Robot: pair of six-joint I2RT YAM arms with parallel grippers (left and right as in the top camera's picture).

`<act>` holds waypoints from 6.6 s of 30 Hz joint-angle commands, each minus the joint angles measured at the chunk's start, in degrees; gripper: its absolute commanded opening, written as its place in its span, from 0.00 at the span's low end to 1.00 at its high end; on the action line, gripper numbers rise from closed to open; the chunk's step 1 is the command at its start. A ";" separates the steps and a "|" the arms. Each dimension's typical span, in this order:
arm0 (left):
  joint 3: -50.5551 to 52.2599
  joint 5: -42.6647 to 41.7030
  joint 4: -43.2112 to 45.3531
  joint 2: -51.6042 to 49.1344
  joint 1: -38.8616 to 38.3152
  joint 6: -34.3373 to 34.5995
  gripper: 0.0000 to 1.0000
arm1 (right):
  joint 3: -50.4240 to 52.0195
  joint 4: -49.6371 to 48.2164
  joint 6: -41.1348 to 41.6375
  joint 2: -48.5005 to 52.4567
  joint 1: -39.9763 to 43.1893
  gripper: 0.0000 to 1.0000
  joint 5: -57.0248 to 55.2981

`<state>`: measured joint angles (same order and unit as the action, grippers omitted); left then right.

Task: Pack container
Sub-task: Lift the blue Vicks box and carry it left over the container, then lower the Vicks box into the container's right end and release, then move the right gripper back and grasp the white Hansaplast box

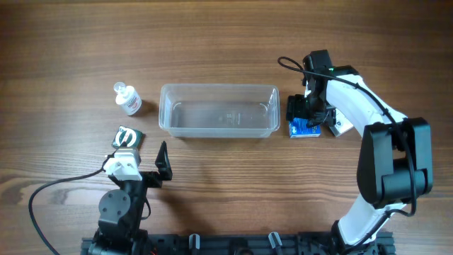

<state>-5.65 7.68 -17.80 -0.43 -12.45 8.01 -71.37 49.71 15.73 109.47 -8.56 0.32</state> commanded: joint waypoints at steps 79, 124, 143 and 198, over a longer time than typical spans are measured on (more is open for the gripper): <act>0.09 0.90 -0.04 0.04 -0.42 0.11 1.00 | -8.79 3.65 17.25 -5.09 -18.97 0.50 1.53; 0.09 0.90 -0.04 0.04 -0.42 0.11 1.00 | -8.76 9.11 9.92 -5.03 -18.97 0.67 1.22; 0.09 0.90 -0.04 0.04 -0.42 0.11 1.00 | -18.60 12.70 8.35 -10.84 -18.95 0.85 -2.86; 0.09 0.90 -0.07 0.04 -0.42 0.11 1.00 | -13.70 13.05 -22.84 11.15 13.88 0.95 -4.98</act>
<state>-5.65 7.68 -17.80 -0.43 -12.45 8.01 -87.07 63.33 -6.76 119.74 5.30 -4.60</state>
